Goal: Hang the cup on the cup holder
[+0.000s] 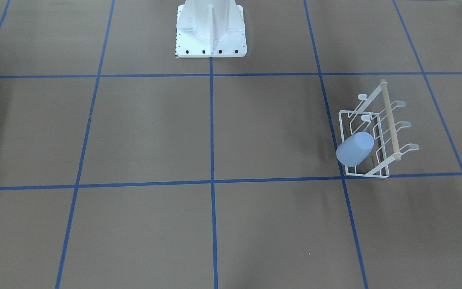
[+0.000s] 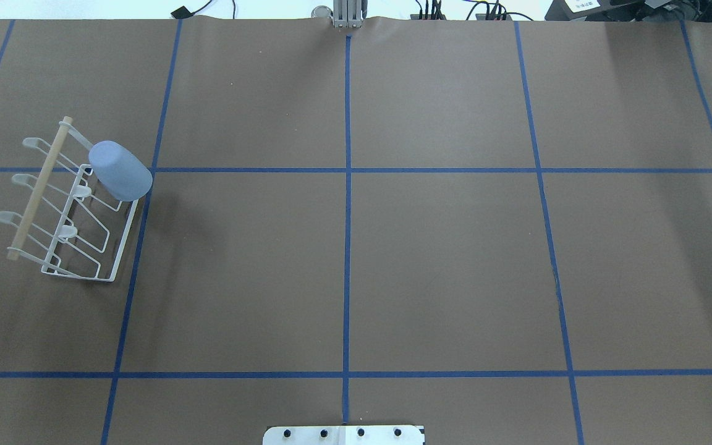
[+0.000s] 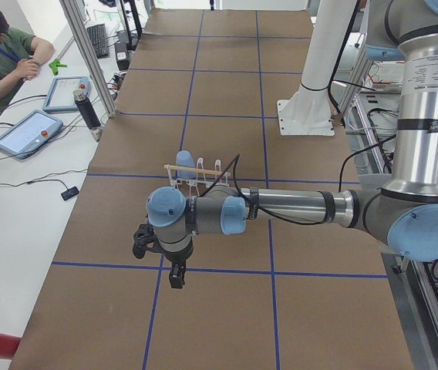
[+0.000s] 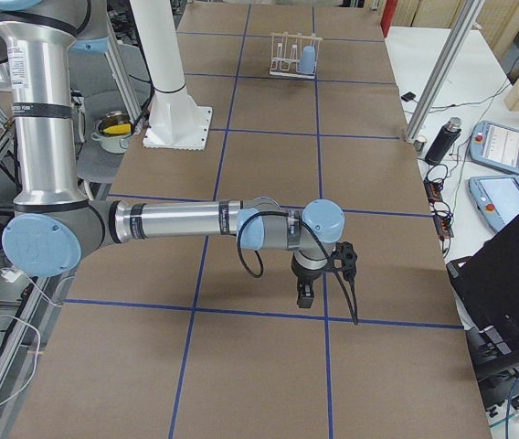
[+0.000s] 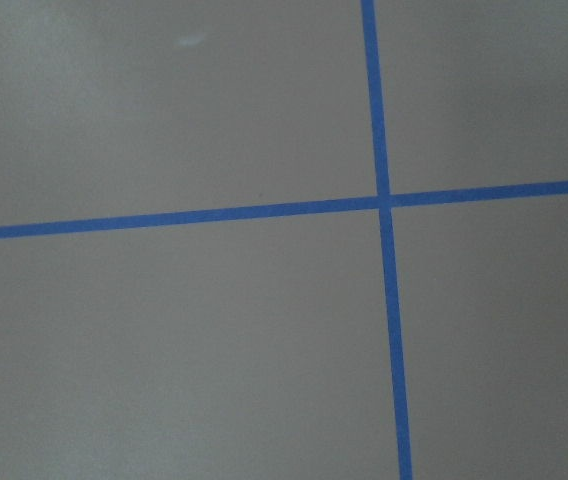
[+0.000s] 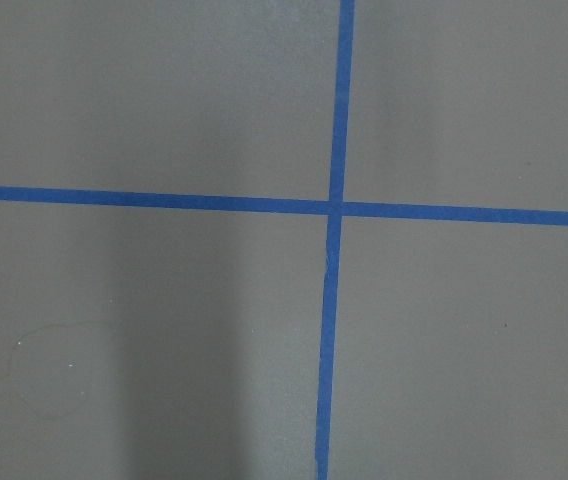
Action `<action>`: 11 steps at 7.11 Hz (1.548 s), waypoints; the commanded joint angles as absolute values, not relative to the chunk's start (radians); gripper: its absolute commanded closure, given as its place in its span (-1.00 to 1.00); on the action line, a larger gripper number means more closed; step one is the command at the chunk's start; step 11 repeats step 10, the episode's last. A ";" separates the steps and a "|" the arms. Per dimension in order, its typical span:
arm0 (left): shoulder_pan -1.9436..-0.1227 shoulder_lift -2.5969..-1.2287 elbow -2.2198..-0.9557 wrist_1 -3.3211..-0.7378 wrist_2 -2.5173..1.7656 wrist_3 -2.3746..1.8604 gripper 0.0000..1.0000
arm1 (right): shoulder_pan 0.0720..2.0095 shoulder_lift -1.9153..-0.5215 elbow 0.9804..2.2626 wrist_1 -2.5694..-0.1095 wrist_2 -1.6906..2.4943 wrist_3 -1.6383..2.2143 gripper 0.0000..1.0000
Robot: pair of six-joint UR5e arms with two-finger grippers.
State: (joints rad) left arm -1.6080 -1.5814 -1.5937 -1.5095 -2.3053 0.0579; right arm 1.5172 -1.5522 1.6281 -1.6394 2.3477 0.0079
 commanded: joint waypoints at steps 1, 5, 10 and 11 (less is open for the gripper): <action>-1.608 -1.585 -1.605 -1.522 -2.307 -0.018 -0.97 | 1.526 -1.557 1.629 -1.647 2.350 0.009 -1.00; -1.606 -1.586 -1.601 -1.522 -2.307 -0.017 -0.97 | 1.546 -1.557 1.634 -1.651 2.349 0.009 -1.00; -1.606 -1.586 -1.600 -1.525 -2.309 -0.015 -0.97 | 1.554 -1.555 1.634 -1.651 2.353 0.009 -1.00; -1.606 -1.586 -1.600 -1.525 -2.309 -0.015 -0.97 | 1.554 -1.555 1.634 -1.651 2.353 0.009 -1.00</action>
